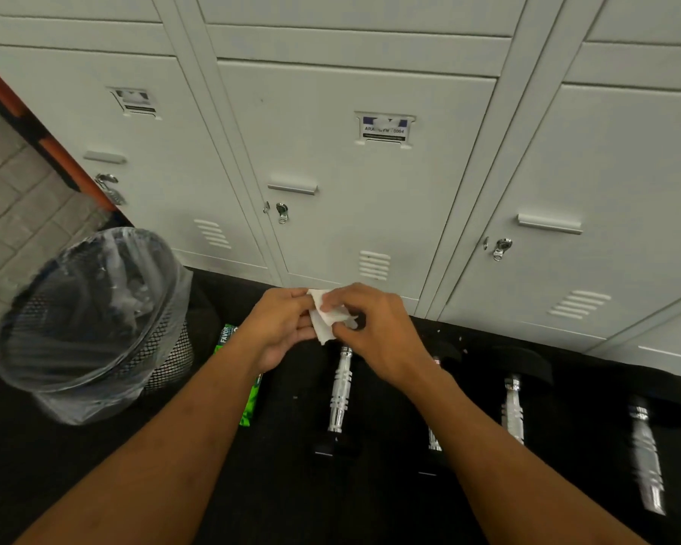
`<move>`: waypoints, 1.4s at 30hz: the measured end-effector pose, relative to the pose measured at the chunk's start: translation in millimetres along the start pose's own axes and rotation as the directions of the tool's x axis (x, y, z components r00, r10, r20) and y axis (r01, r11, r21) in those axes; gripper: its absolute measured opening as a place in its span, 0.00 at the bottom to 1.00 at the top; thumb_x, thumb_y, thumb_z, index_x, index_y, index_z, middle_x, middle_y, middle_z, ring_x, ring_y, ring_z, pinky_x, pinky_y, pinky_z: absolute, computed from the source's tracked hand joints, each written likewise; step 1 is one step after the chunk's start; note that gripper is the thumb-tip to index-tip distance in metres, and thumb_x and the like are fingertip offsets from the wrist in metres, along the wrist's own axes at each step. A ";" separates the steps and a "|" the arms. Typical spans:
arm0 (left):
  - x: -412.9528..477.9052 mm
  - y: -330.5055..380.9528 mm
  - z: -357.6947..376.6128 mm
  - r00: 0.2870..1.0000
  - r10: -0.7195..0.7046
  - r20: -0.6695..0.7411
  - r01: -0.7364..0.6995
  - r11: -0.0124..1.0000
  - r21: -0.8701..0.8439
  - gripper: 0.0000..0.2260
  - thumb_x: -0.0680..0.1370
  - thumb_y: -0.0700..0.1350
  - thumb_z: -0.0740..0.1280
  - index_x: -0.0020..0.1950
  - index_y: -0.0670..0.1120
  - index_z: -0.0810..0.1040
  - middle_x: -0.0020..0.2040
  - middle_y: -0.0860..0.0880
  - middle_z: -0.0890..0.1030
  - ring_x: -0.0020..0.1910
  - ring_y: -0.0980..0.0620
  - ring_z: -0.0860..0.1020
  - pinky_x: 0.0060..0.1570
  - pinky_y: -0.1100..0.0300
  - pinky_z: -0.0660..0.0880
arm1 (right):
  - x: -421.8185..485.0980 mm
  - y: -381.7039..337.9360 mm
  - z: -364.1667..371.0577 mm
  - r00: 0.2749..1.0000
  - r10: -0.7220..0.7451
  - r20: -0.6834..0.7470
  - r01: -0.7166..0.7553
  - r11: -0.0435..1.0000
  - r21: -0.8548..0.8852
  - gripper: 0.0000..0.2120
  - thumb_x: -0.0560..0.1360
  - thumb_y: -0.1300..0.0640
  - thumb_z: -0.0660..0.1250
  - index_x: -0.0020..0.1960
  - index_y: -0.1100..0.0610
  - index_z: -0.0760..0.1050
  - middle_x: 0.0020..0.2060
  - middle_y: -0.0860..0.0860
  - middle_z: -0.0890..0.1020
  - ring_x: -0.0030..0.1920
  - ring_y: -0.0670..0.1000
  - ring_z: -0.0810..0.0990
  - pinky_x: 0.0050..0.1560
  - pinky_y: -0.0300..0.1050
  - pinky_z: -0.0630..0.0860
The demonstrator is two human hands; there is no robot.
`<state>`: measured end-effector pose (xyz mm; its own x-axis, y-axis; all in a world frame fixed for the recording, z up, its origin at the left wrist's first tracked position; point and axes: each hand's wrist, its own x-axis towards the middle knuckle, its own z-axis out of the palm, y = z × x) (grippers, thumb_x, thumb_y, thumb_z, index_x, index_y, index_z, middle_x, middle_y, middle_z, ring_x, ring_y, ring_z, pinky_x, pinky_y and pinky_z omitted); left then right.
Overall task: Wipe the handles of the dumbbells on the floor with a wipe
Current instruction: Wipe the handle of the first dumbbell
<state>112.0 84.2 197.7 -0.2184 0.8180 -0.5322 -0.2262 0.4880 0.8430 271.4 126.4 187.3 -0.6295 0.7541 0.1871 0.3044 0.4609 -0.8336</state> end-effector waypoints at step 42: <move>-11.1 -91.6 -22.7 0.936 0.257 -0.241 0.008 0.668 0.744 0.13 0.79 0.45 0.63 0.61 0.47 0.81 0.56 0.43 0.83 0.56 0.42 0.77 0.52 0.56 0.71 | -82.8 42.4 80.6 0.826 0.563 0.025 -0.512 0.770 -0.381 0.30 0.81 0.40 0.50 0.78 0.46 0.44 0.79 0.51 0.43 0.78 0.55 0.41 0.76 0.53 0.48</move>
<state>113.6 23.5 124.6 -0.4914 0.8173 -0.3008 0.5530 0.5596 0.6173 278.8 45.8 94.6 -0.3670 0.8707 -0.3274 0.8292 0.1468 -0.5393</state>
